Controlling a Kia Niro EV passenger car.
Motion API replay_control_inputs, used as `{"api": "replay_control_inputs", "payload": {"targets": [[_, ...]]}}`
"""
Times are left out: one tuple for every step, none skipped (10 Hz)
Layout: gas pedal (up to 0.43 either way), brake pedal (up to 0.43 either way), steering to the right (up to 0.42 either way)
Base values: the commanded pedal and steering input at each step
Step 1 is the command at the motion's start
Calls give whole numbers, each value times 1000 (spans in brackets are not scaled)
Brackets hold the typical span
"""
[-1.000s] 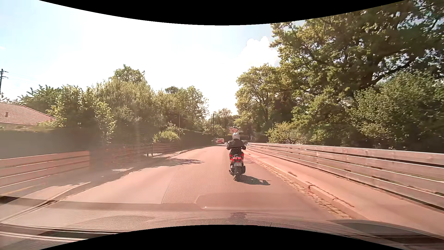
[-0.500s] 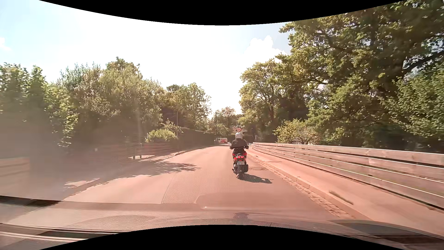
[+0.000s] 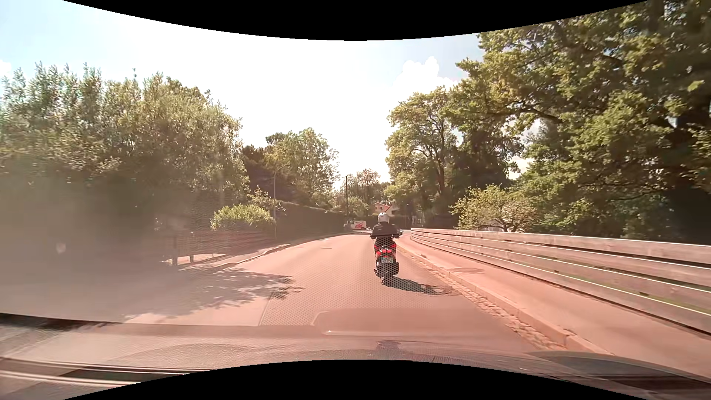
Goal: Follow the waypoints while adhering to traffic rules and regulations
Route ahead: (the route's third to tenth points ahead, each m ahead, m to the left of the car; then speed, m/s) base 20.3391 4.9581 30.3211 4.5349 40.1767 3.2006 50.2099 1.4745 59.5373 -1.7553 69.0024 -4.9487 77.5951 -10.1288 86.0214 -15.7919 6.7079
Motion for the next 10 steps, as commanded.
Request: {"api": "replay_control_inputs", "payload": {"targets": [[177,6,-12],[177,6,-12],[177,6,-12],[177,6,-11],[177,6,-4],[177,6,-4],[177,6,-4],[177,6,-4],[177,6,-4],[177,6,-4]]}}
